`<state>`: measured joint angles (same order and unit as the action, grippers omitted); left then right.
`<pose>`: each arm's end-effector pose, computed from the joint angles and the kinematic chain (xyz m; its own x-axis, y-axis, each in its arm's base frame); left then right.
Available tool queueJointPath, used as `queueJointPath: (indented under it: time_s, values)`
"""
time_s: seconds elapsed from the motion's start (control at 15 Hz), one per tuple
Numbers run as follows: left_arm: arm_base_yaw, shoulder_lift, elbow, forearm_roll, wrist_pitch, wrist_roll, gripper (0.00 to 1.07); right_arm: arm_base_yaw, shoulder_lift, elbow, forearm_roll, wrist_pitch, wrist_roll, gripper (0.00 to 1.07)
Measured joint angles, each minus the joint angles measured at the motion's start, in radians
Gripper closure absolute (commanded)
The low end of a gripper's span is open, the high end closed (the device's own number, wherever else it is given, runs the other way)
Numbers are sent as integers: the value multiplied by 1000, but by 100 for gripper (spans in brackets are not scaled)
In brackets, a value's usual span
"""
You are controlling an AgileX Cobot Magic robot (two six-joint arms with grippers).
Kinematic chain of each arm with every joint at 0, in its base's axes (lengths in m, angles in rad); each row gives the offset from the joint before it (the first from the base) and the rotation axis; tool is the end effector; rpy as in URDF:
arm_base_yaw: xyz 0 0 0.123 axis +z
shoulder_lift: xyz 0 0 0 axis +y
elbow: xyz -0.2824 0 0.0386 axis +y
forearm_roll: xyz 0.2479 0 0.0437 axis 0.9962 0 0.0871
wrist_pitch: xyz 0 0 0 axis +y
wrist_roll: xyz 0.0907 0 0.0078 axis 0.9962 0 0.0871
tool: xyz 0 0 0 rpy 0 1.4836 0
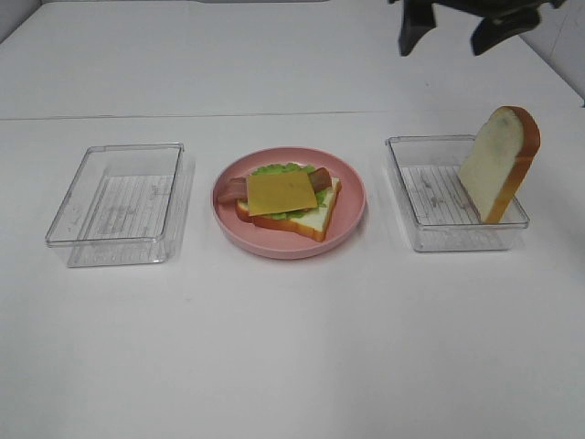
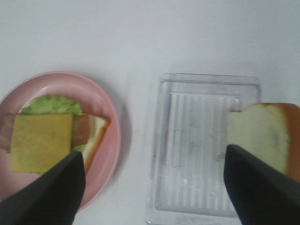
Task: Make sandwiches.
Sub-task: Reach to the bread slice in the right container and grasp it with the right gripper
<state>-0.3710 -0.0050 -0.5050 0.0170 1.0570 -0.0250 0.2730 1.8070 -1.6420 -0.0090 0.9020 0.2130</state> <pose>-0.0052 0.0035 0.2788 -0.4193 0.1453 -0.8962 0.3432 0.9392 -0.0083 0.3911 0.1088 0.3153 -0.8372 -0.0206 -0.5465 -0.0955 0.9894 0.1090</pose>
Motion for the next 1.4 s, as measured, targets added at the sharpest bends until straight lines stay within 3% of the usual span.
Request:
queueJointPath:
  time_s: [0.27,0.47,1.07,1.2,1.33,1.4]
  values:
    - [0,0,0,0,0,0,32,-197,-9,1,2,126,-17,30]
    - [0,0,0,0,0,0,32,-262,-6,29,23,140,-70,30]
    - [0,0,0,0,0,0,32,-283,170,37,162,37,-218,31]
    - [0,0,0,0,0,0,32,-283,206,37,162,1,-218,39]
    - [0,0,0,0,0,0,32,-283,241,37,158,-14,-219,67]
    - [0,0,0,0,0,0,32,-283,250,37,152,-14,-219,74]
